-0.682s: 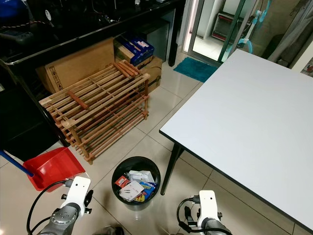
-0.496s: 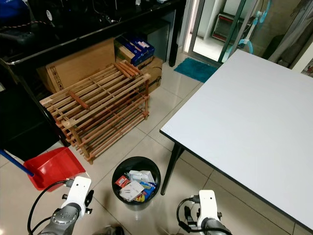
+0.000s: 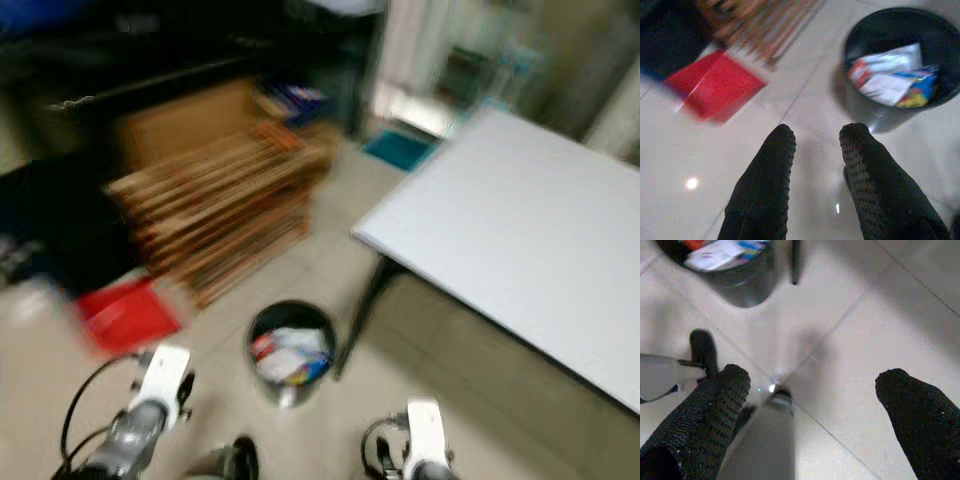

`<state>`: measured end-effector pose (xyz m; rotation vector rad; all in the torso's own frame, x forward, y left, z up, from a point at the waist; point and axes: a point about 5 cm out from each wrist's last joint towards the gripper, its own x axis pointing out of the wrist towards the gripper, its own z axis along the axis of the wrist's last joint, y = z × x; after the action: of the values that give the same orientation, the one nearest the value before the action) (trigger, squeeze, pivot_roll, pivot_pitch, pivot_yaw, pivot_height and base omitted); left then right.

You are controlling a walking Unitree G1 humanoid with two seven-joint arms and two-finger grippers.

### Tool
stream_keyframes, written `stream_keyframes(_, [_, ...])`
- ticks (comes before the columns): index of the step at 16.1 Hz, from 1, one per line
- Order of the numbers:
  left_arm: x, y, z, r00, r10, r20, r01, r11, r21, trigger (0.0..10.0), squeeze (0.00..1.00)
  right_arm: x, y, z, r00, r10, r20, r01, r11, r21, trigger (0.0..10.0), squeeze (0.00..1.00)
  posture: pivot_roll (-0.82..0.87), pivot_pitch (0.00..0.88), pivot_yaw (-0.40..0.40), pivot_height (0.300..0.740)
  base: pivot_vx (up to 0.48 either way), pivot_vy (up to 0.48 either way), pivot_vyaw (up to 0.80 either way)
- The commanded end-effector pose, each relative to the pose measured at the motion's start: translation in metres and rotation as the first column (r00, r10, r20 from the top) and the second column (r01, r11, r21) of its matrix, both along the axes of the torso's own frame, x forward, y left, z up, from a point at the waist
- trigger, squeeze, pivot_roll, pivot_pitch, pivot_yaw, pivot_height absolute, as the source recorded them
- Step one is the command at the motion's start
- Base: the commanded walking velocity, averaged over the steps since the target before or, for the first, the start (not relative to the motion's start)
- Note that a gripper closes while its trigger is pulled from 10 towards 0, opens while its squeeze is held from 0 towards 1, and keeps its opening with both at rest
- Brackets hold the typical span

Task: Picking trash to rubbish bin

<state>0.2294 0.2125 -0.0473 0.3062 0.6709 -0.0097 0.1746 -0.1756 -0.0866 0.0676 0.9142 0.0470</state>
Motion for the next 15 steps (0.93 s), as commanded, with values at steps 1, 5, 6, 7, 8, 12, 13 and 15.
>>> stream_keyframes(1, [-0.0154,0.0017,-0.0106,0.998,0.014,-0.063,-0.014,1.000,0.005,10.0,0.00,0.0006,-0.0008,0.0006,1.000,-0.009,0.007,0.009,1.000,0.006,10.0,0.00,-0.03,0.083,-0.064,0.740,-0.360,0.000,0.00])
stream_keyframes(5, [-0.0163,0.0010,-0.0113,0.998,0.025,-0.062,-0.025,1.000,0.003,10.0,0.00,0.0003,-0.0029,0.0007,1.000,-0.010,0.007,0.010,1.000,0.005,10.0,0.00,-0.03,0.092,-0.071,0.740,-0.255,0.000,0.00])
stream_keyframes(6, [-0.0165,0.0016,-0.0114,0.997,0.037,-0.064,-0.036,0.999,0.006,10.0,0.00,0.0003,-0.0031,0.0007,1.000,-0.009,0.006,0.009,1.000,0.005,10.0,0.00,-0.03,0.093,-0.070,0.740,0.000,0.000,0.00])
stream_keyframes(7, [-0.0166,0.0017,-0.0115,0.997,0.041,-0.064,-0.041,0.999,0.006,10.0,0.00,0.0003,-0.0033,0.0007,1.000,-0.009,0.006,0.009,1.000,0.005,10.0,0.00,-0.03,0.094,-0.071,0.740,0.000,0.000,0.00])
stream_keyframes(8, [-0.0159,0.0011,-0.0111,0.997,0.039,-0.060,-0.039,0.999,0.003,10.0,0.00,0.0002,-0.0029,0.0006,1.000,-0.016,0.006,0.016,1.000,0.013,10.0,0.00,-0.03,0.094,-0.072,0.740,0.000,0.000,0.00])
stream_keyframes(12, [-0.0136,0.0001,-0.0095,0.998,0.046,-0.045,-0.047,0.999,-0.021,10.0,0.00,-0.0002,-0.0027,0.0004,1.000,-0.014,0.003,0.014,1.000,0.012,10.0,0.00,-0.03,0.100,-0.072,0.740,0.000,0.000,-0.60])
stream_keyframes(13, [-0.0138,0.0010,-0.0095,0.998,0.054,-0.044,-0.055,0.998,-0.025,10.0,0.00,-0.0007,-0.0028,0.0001,1.000,-0.015,0.000,0.015,1.000,0.015,10.0,0.00,-0.03,0.103,-0.071,0.740,0.000,0.000,-0.80])
stream_keyframes(15, [-0.0147,0.0028,-0.0094,0.997,0.057,-0.042,-0.058,0.998,-0.026,10.0,0.00,-0.0025,-0.0020,-0.0007,1.000,-0.012,-0.007,0.013,1.000,0.025,10.0,0.00,-0.03,0.103,-0.070,0.740,0.000,0.000,-0.80])
